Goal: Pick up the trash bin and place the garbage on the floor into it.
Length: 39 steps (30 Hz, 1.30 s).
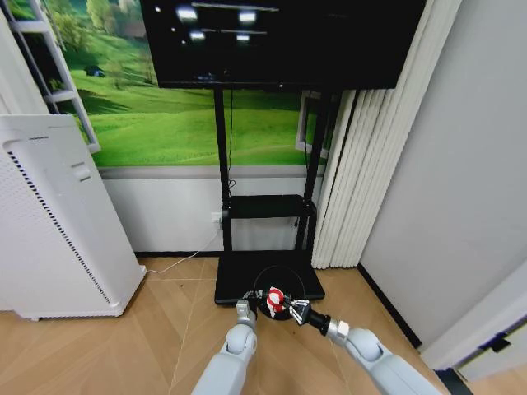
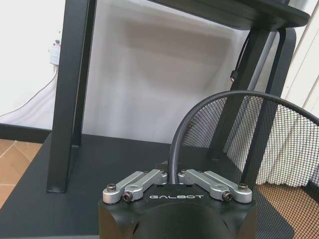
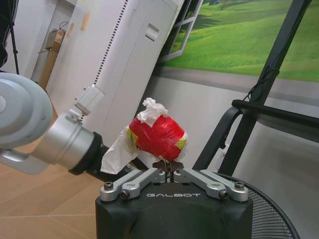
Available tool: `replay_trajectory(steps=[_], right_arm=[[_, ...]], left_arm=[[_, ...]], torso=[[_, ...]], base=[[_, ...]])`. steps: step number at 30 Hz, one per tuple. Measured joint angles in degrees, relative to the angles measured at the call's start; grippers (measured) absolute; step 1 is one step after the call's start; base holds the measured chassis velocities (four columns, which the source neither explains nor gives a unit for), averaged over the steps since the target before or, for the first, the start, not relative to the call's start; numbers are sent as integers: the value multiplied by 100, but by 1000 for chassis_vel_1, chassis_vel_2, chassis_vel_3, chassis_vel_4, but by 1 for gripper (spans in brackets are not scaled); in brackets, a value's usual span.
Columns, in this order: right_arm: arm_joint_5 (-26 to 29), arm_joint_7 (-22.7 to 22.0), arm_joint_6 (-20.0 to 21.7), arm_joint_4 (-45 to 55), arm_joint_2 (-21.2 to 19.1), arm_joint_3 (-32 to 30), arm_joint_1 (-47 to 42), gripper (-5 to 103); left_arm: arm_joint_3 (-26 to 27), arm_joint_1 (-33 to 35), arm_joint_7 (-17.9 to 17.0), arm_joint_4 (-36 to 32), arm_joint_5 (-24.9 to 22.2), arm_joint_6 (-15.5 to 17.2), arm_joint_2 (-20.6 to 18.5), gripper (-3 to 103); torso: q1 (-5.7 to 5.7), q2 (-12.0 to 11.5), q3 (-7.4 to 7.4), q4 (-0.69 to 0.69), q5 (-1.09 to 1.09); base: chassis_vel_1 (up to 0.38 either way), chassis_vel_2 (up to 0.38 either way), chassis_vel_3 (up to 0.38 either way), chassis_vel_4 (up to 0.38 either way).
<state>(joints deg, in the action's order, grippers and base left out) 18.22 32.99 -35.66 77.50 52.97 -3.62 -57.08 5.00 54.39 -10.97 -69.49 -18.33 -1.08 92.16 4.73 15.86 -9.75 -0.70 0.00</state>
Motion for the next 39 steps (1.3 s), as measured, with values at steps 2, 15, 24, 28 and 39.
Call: replay_trajectory(steps=[2, 15, 24, 28, 39], right_arm=[[16, -4, -6, -54, -7, 26, 49, 3], [169, -298, -17, -374, -81, 182, 464, 32], [122, -337, -16, -417, -54, 158, 463, 65], [269, -704, 130, -426, -63, -200, 246, 81], [828, -1442, 194, -799, 56, -923, -206, 100]], left_arm=[[2, 0, -13, -21, -21, 8, 0, 3], [-12, 22, -53, -129, -109, 75, -2, 3], [8, 56, -52, -184, -107, 75, -16, 3], [54, 140, -53, -328, -99, 61, -110, 3], [208, 358, -59, -992, 5, -108, -386, 3]], torso=[[0, 0, 0, 0, 0], [0, 0, 0, 0, 0], [0, 0, 0, 0, 0], [0, 0, 0, 0, 0], [0, 0, 0, -1, -1]], base=[[0, 0, 0, 0], [0, 0, 0, 0], [0, 0, 0, 0], [0, 0, 0, 0], [0, 0, 0, 0]])
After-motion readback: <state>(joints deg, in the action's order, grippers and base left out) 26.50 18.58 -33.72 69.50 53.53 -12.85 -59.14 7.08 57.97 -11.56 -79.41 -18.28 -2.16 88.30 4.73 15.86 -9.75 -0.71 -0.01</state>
